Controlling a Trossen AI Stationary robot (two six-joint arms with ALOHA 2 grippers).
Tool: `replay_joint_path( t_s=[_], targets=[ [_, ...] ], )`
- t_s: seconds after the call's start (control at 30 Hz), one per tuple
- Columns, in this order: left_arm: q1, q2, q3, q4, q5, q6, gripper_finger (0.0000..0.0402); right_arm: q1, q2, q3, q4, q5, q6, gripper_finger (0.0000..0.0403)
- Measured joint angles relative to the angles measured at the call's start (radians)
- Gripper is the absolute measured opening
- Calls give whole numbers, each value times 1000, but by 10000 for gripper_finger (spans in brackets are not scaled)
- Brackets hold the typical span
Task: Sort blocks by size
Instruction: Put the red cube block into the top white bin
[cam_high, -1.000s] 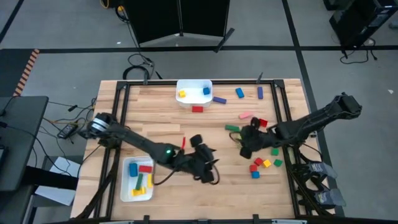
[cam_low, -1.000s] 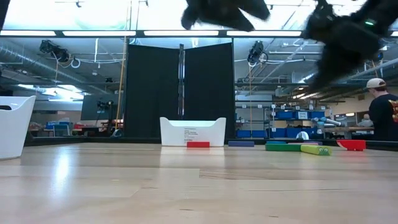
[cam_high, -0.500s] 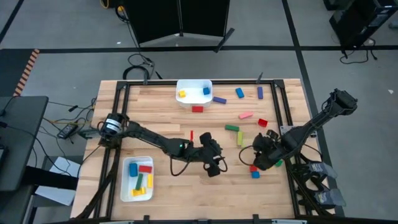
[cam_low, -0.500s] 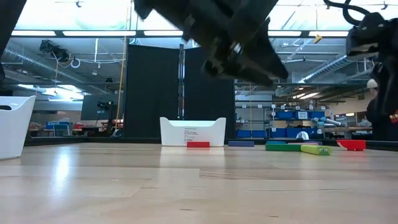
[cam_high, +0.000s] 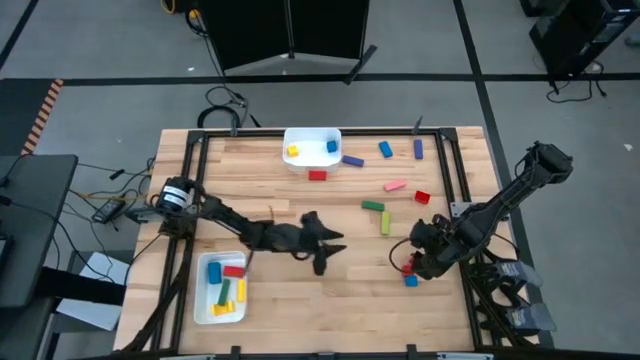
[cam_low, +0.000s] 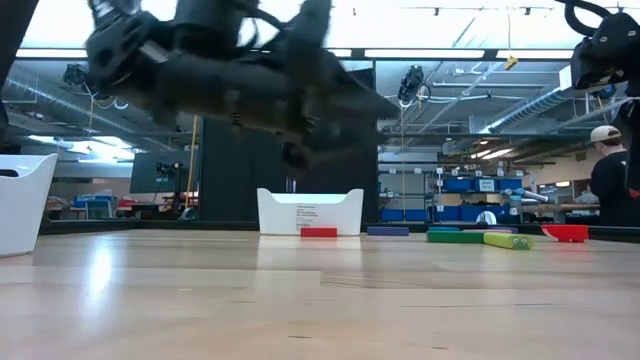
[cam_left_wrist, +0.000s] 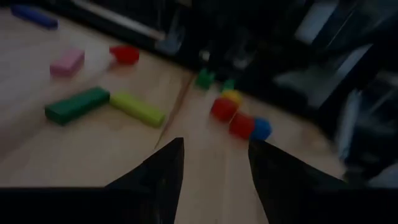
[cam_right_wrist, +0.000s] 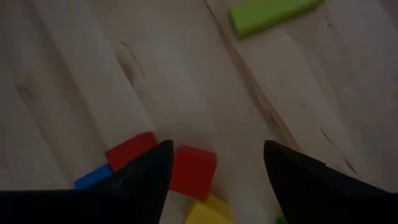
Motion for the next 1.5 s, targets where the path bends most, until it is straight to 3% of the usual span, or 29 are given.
replay_joint_path(
  t_s=[0.23, 0.47, 0.77, 1.13, 1.5],
  targets=[
    [-6, -117, -215, 314, -1, 0, 188, 0, 0, -31, -12, 0, 35, 262],
    [-43, -213, -301, 346, -55, 36, 188, -1, 0, -57, -107, -11, 155, 261],
    [-69, -219, -305, 342, -65, 57, 188, -43, 0, -58, -151, -30, 347, 260],
    [-72, -219, -305, 349, -65, 57, 188, -43, 0, -58, 58, -60, 138, 259],
    [-80, -219, -305, 343, -65, 57, 188, -23, 0, -58, 59, -78, 76, 301]
  ],
)
